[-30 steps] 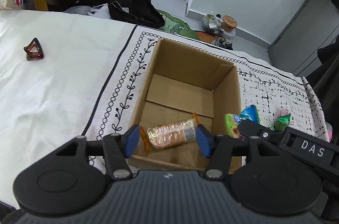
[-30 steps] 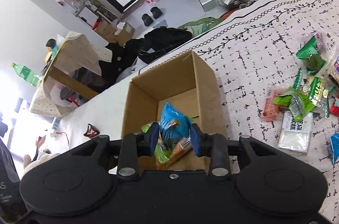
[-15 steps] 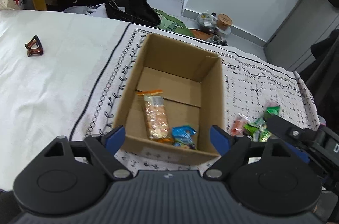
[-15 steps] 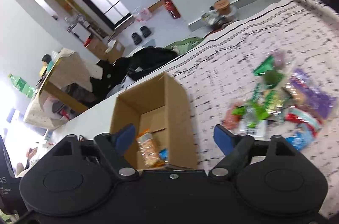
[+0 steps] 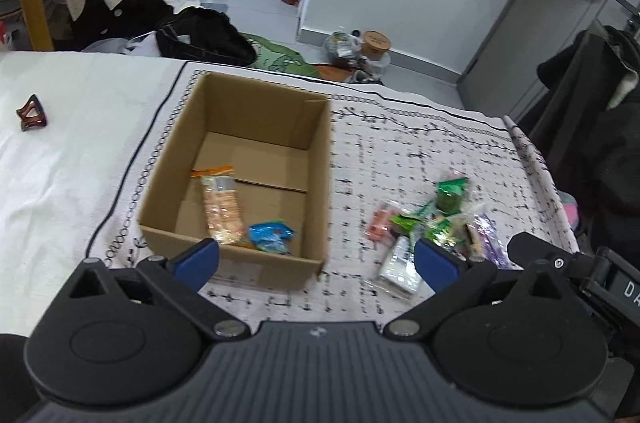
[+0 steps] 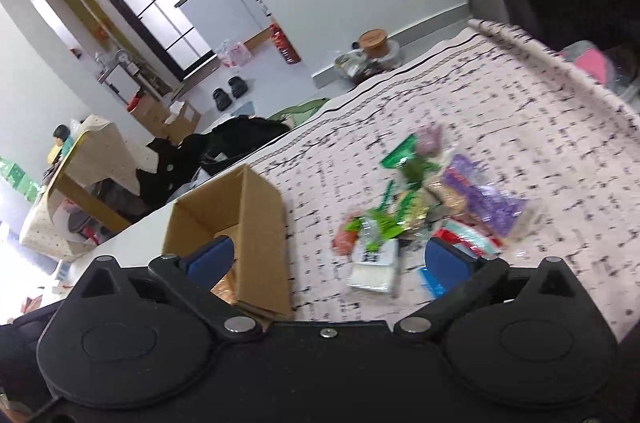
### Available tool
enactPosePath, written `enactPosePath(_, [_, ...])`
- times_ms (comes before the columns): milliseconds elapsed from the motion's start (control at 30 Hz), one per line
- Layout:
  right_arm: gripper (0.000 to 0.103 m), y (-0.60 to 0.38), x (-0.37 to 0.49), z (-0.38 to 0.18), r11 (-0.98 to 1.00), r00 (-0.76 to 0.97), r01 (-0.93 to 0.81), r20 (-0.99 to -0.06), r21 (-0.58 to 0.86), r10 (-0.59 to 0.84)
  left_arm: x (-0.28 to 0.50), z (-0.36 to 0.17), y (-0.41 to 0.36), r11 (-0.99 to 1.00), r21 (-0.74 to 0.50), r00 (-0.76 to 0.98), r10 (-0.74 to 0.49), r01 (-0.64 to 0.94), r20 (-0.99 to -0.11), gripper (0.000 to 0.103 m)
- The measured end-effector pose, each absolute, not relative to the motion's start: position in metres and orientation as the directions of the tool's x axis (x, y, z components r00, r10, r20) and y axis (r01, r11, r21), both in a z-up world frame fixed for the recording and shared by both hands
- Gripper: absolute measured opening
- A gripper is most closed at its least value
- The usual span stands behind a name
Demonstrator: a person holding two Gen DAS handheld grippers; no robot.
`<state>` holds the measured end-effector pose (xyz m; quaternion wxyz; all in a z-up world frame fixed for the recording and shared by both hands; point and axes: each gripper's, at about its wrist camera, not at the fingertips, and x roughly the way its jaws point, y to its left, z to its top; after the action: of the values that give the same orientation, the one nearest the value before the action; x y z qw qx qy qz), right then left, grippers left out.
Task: Organize snacks
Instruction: 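Move both open tools back to the snack pile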
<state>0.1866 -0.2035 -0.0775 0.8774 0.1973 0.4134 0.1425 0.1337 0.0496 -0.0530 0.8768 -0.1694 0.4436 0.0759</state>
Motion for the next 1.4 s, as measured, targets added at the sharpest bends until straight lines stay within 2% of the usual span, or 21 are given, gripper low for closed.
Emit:
enactPosePath(767, [0.103, -0.293, 0.188, -0.100, 0.888, 0.637, -0.015, -0.681, 0.459, 0.362, 0.153, -0.068, -0.022, 0.951, -0.221, 0.563, -0.064, -0.216, -0.824, 0.103])
enactPosePath(867, [0.100, -0.299, 0.195, -0.105, 0.889, 0.636, -0.016, -0.681, 0.458, 0.363, 0.160, -0.075, -0.030, 0.953, -0.222, 0.559, -0.073, -0.204, -0.826, 0.102])
enactPosePath(933, [0.090, -0.302, 0.202, -0.109, 0.888, 0.625, -0.020, -0.688, 0.459, 0.369, 0.165, -0.080, -0.036, 0.957, -0.214, 0.553, -0.071, -0.198, -0.830, 0.102])
enactPosePath(1133, [0.070, -0.307, 0.221, -0.125, 0.885, 0.605, -0.007, -0.702, 0.466, 0.375, 0.182, -0.096, -0.047, 0.960, -0.209, 0.539, -0.079, -0.186, -0.838, 0.099])
enactPosePath(1233, [0.059, -0.308, 0.231, -0.135, 0.879, 0.593, -0.008, -0.705, 0.478, 0.389, 0.193, -0.107, -0.051, 0.962, -0.205, 0.520, -0.083, -0.182, -0.850, 0.092])
enactPosePath(1400, [0.048, -0.311, 0.244, -0.151, 0.871, 0.584, 0.010, -0.710, 0.491, 0.393, 0.210, -0.129, -0.057, 0.964, -0.195, 0.481, -0.088, -0.179, -0.873, 0.080])
